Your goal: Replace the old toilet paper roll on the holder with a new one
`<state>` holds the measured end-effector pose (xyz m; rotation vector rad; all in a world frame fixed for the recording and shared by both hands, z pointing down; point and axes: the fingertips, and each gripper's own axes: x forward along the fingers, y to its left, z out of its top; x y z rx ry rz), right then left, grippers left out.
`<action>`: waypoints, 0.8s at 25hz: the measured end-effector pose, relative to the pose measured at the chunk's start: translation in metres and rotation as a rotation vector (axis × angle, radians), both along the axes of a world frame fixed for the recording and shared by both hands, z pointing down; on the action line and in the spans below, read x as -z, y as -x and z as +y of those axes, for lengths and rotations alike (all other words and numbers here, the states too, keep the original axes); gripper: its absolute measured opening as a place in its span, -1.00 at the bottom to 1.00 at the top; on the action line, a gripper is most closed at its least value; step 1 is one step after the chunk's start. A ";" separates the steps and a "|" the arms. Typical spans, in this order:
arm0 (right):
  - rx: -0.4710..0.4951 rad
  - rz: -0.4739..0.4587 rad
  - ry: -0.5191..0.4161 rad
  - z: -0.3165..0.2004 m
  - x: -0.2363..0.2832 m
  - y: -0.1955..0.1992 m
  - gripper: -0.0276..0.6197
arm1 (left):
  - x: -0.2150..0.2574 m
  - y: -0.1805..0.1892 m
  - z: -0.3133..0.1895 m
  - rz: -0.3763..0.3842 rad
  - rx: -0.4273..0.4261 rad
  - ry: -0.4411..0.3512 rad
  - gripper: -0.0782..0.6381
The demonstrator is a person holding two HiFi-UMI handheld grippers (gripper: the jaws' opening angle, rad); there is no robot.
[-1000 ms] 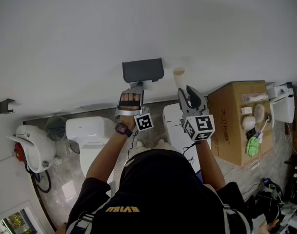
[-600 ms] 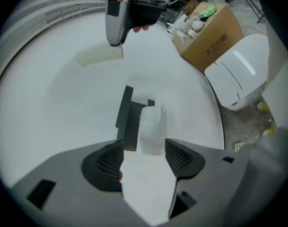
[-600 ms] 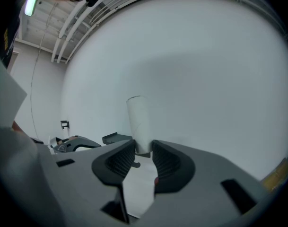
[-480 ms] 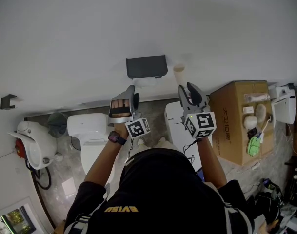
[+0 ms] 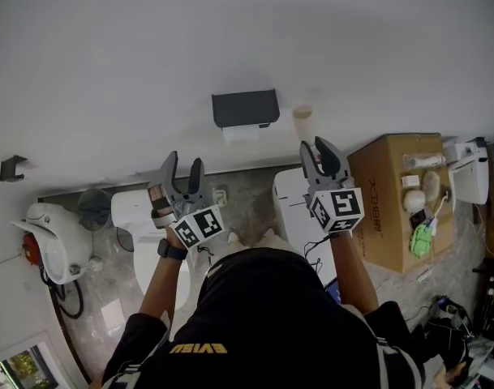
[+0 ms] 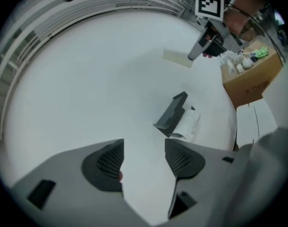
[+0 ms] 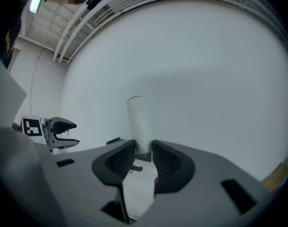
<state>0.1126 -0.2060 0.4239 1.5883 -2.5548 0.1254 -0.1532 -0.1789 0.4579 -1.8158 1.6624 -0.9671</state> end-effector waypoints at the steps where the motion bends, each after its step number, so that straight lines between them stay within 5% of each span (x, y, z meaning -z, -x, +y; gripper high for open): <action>1: -0.001 0.000 0.000 0.002 0.001 0.000 -0.56 | 0.005 0.005 0.003 0.031 0.013 -0.012 0.00; 6: 0.001 0.002 -0.002 0.010 0.005 0.001 -0.56 | 0.026 0.019 0.012 0.197 0.030 -0.048 0.00; 11: -0.001 0.001 -0.014 0.011 0.011 0.003 -0.56 | 0.035 0.030 0.010 0.559 0.037 0.000 0.01; 15: -0.004 0.003 -0.022 0.011 0.014 0.006 -0.56 | 0.045 0.038 0.012 0.743 0.005 -0.026 -0.02; 20: -0.003 0.009 -0.037 0.011 0.019 0.008 -0.56 | 0.054 0.040 0.012 0.812 -0.022 -0.052 -0.13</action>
